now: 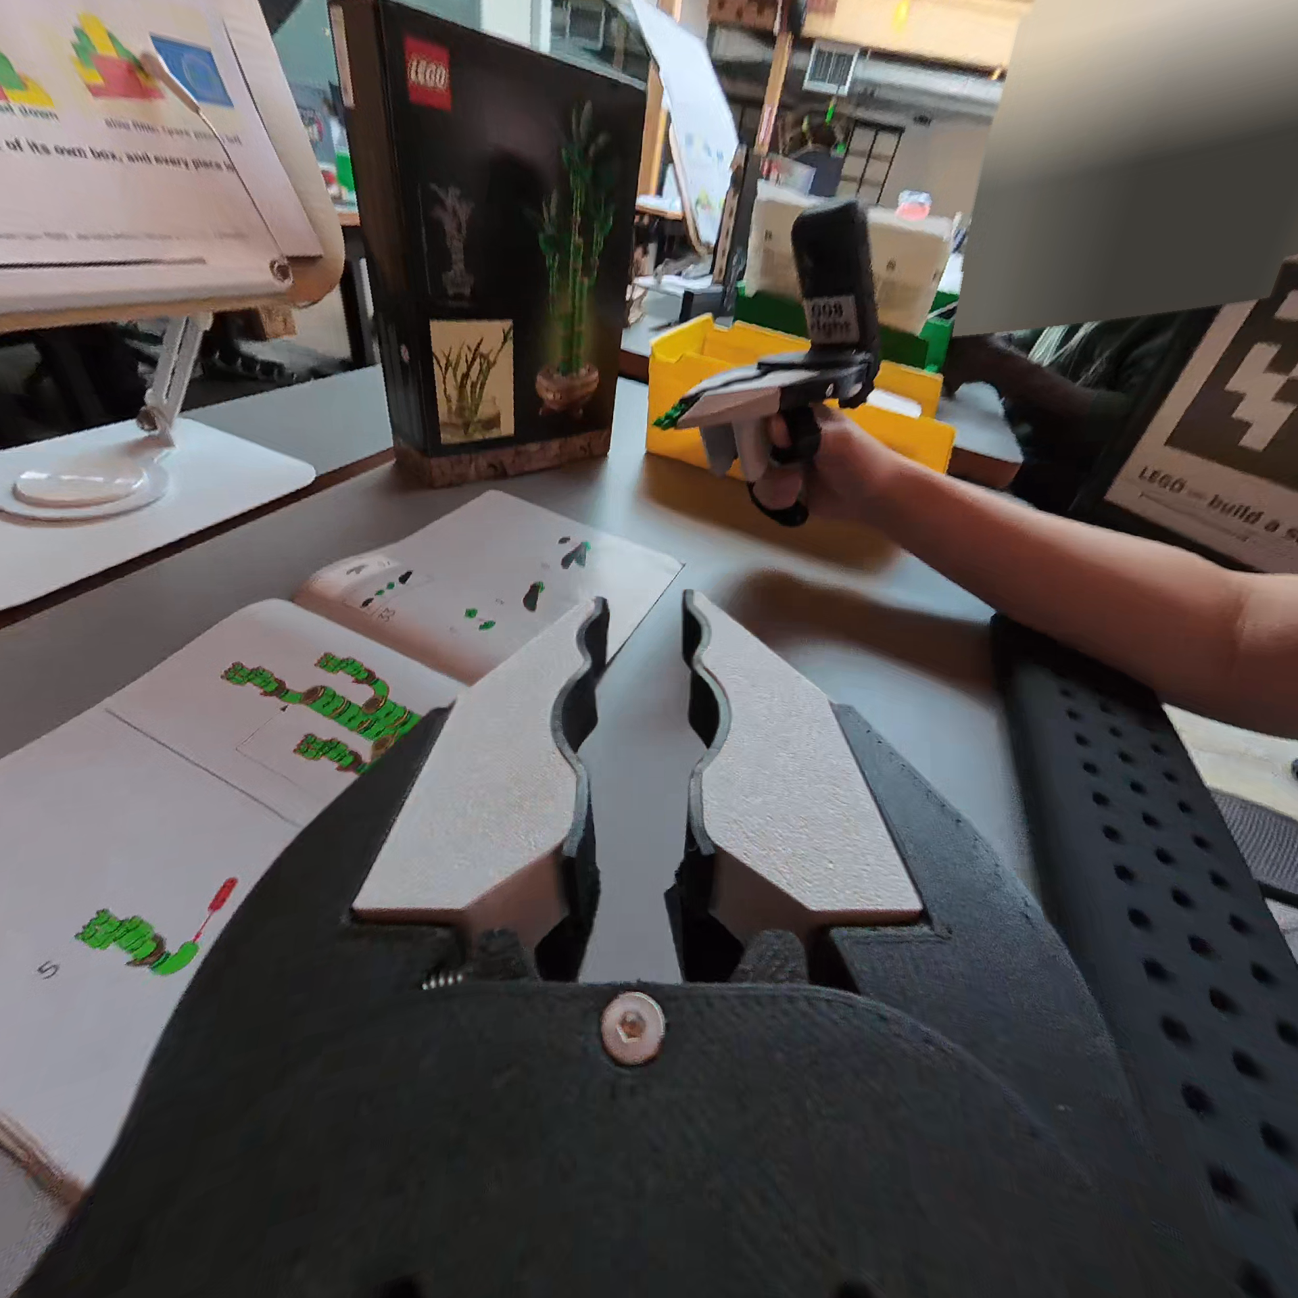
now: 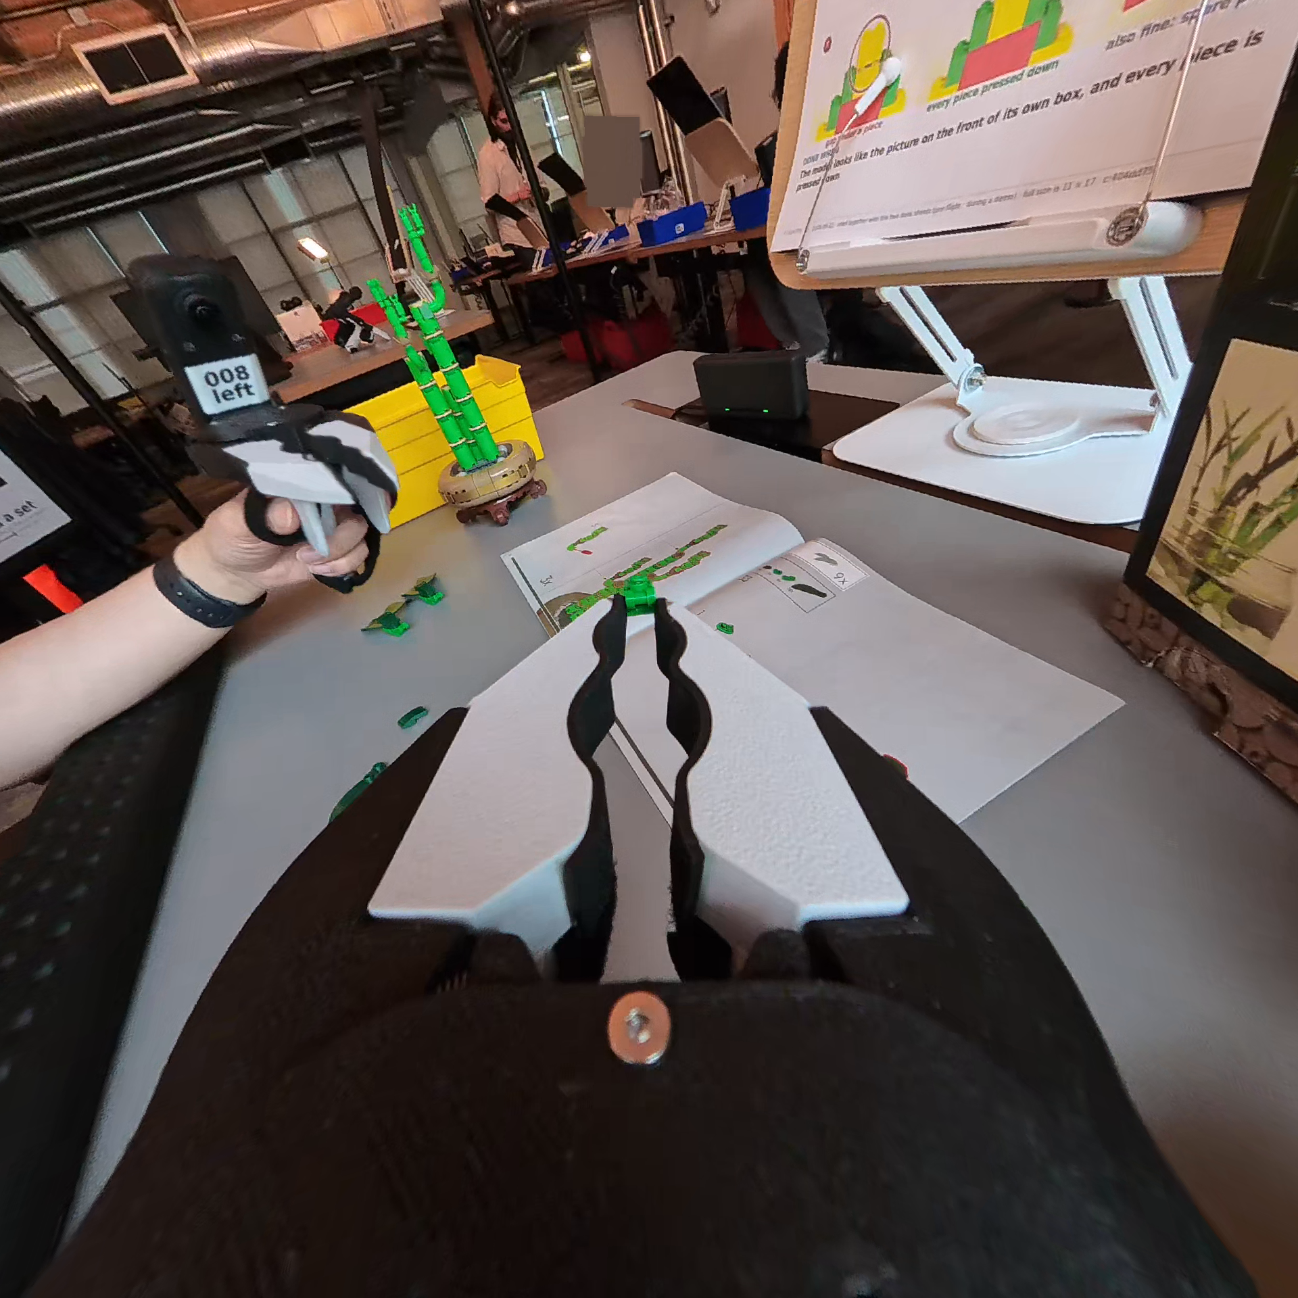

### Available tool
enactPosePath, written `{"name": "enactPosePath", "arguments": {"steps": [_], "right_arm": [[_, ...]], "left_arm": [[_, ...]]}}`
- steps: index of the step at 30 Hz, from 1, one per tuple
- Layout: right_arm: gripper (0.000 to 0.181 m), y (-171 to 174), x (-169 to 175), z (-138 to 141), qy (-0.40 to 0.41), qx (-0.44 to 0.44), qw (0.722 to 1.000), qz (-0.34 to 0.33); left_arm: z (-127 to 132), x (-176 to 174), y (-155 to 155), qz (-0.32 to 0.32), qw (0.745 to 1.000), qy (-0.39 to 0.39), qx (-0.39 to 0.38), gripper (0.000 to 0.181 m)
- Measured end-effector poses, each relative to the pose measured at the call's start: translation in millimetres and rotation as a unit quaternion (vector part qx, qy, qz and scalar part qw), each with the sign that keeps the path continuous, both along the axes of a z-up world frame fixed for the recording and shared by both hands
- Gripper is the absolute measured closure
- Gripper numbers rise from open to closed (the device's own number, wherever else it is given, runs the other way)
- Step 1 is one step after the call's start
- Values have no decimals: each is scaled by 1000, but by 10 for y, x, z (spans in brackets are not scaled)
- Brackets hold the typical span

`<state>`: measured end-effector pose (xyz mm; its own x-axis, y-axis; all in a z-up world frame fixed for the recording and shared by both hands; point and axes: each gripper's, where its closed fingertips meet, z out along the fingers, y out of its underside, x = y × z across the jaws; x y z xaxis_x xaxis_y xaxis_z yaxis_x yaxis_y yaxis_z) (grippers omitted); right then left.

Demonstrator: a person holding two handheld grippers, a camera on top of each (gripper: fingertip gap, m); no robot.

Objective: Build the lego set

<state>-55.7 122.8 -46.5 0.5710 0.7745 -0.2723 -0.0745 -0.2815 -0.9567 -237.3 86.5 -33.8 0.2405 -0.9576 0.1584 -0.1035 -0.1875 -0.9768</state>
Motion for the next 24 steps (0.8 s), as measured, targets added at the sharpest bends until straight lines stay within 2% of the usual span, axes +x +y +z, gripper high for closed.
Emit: {"name": "enactPosePath", "arguments": {"steps": [1, 4, 7, 12, 16, 19, 22, 24], "right_arm": [[175, 4, 7, -10, 1, -2, 1000, 0], [175, 15, 10, -78, -7, -13, 1000, 2], [175, 29, 5, -175, -26, -23, 999, 2], [175, -17, -102, -308, -46, -43, 997, 33], [175, -118, -235, -368, -60, -55, 994, 72], [175, -150, -288, -386, -76, -54, 992, 80], [175, -190, -331, -362, -80, -52, 991, 89], [175, -209, -348, -348, -83, -48, 991, 91]], "left_arm": [[-26, -3, 0, 5, 1000, 19, 9, 168], [-65, 21, -91, -4, 997, 58, 56, 167], [-280, 44, -199, -36, 989, 126, 70, 170], [-727, 25, -397, -105, 966, 234, 17, 175], [-769, 92, -611, -159, 960, 233, -2, 175], [-835, 168, -722, -174, 954, 237, -59, 165], [-1019, 173, -885, -209, 933, 282, -74, 160], [-1142, 117, -929, -220, 920, 319, -60, 164]]}}
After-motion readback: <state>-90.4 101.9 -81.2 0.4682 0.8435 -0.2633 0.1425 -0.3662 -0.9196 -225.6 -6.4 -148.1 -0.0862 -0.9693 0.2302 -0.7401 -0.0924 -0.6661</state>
